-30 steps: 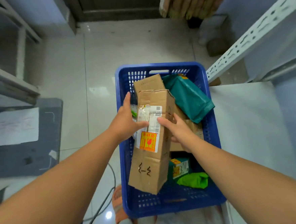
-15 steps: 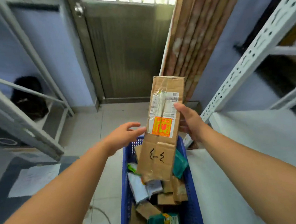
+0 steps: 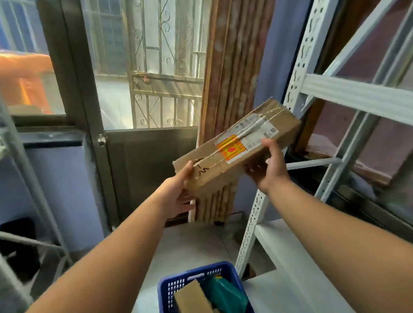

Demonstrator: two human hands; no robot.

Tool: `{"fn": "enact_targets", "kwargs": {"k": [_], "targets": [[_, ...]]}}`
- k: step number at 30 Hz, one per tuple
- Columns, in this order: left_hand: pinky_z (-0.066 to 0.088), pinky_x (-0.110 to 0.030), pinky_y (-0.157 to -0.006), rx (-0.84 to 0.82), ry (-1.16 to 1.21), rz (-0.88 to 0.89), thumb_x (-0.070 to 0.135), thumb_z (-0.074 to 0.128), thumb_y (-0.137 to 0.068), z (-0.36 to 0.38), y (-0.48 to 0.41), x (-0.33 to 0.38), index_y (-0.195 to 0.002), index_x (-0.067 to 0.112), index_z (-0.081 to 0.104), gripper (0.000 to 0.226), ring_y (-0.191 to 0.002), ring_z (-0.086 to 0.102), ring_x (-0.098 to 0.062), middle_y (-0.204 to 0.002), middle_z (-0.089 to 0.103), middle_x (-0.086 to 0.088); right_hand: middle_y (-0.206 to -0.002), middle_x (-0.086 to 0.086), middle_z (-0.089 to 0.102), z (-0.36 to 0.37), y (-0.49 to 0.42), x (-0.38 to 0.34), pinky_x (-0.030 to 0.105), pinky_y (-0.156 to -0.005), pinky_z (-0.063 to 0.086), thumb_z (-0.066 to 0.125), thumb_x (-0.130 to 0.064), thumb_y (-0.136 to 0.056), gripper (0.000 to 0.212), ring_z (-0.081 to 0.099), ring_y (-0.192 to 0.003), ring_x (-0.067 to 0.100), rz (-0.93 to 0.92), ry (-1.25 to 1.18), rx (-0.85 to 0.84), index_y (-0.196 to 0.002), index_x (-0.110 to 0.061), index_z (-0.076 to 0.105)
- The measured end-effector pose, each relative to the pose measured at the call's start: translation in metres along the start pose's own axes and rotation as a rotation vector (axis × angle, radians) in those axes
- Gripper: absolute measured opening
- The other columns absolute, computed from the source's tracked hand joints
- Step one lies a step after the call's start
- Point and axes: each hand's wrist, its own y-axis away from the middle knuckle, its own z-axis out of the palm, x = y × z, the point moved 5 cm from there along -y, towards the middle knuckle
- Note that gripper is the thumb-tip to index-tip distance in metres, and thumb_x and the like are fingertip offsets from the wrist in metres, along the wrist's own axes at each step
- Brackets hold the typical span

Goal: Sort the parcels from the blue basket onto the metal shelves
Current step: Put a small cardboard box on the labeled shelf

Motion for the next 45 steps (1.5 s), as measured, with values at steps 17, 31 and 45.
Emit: {"fn": "enact_targets", "kwargs": {"k": [17, 31, 45], "targets": [[0.036, -0.05, -0.105, -0.398, 0.428, 0.283, 0.063, 0.071, -0.063, 0.183, 0.05, 0.121, -0.14, 0.019, 0.038, 0.094, -0.116, 0.055, -0.02, -0.131, 0.055, 0.001, -0.119, -0.001, 0.06, -0.029, 0.117, -0.108, 0.041, -0.109, 0.032, 0.063, -0.043, -0.084, 0.031, 0.054, -0.121, 0.019, -0.214, -0.283, 0.068, -0.107, -0.024, 0.057], [0.055, -0.039, -0.079, -0.422, 0.301, 0.591, 0.066, 0.054, -0.08, 0.294, 0.146, 0.238, -0.119, 0.021, 0.061, 0.061, -0.097, 0.066, -0.022, -0.102, 0.07, -0.001, -0.107, 0.009, 0.07, -0.026, 0.268, -0.238, 0.033, -0.089, 0.052, 0.051, -0.024, -0.093, 0.023, 0.07, -0.09, 0.022, -0.336, 0.554, -0.421, -0.1, -0.013, 0.069], [0.058, -0.039, -0.071, -0.731, 0.086, 0.704, 0.068, 0.057, -0.071, 0.405, 0.252, 0.19, -0.124, 0.019, 0.054, 0.072, -0.08, 0.071, -0.019, -0.096, 0.073, -0.006, -0.119, 0.003, 0.066, -0.116, 0.316, -0.323, 0.04, -0.085, 0.057, 0.073, -0.011, -0.08, 0.084, 0.068, -0.102, 0.021, -0.538, 0.816, 0.116, -0.146, -0.034, 0.026]]}}
